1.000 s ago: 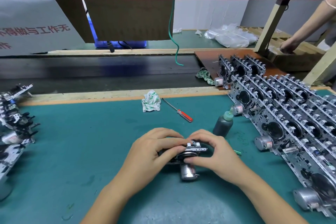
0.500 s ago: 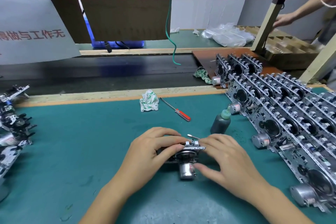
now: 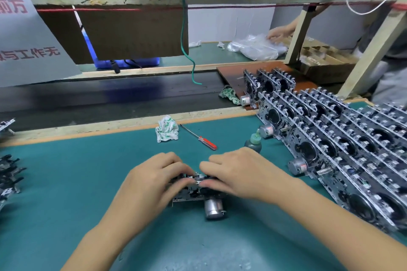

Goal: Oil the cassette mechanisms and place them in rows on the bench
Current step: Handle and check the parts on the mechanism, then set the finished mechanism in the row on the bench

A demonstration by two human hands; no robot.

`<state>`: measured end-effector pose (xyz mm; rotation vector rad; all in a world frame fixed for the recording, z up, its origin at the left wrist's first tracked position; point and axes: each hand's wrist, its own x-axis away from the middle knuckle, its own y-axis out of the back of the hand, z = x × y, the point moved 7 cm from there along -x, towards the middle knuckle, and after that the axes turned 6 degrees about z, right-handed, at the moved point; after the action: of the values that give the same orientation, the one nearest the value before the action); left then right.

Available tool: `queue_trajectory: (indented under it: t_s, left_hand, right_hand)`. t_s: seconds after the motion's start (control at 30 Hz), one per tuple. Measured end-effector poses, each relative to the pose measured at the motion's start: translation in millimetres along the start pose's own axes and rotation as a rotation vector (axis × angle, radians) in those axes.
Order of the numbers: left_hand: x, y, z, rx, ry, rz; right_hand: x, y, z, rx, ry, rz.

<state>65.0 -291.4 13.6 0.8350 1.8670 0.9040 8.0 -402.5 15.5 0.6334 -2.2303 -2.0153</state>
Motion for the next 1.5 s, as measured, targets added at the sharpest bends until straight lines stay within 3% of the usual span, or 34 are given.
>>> queue_trajectory:
  t_s: [0.23,0.43,0.6,0.77,0.87,1.03,1.2,1.4,1.5]
  left_hand:
    - [-51.5,17.0,-50.7,-0.027,-0.266,0.021]
    - [-169.2,15.0,-136.5,0.039,-0.473,0.089]
    - [-273.9,-26.1,-185.8,-0.058,-0.486,0.031]
    - [-360.6,-82.6,-206.8,-0.183,-0.442,-0.049]
    - [-400.4,-120.6,-208.3,-0.224,-0.410,0.012]
    - [-433.1,-178.3,-196.2,-0.160,-0.346,0.221]
    - [-420.5,-235.6,-171.6,-0.134,-0.324,0.466]
    - [-414.9,-263.3,-155.8,-0.158,-0.270,0.565]
    - [-411.4,-265.6,-157.8,-0.190,-0.279,0.590]
  right_hand:
    - [36.6,51.3,-24.3,-0.057,-0.101,-0.110]
    - [105.0,130.2,-105.8,-0.110,-0.374,-0.215]
    - [148.0,152.8,-195.0,-0.011,-0.576,-0.197]
    - [176.2,132.4,-290.9,0.122,-0.739,-0.193]
    - [184.3,110.6,-337.2,0.151,-0.829,-0.198]
    - [190.6,69.7,-389.4,0.198,-0.944,-0.104]
    - [200.4,25.0,-399.0,0.179,-0.958,0.091]
    - [199.8,1.9,-393.6,0.065,-0.973,0.269]
    - [194.1,8.4,-388.7,0.288,-0.943,0.368]
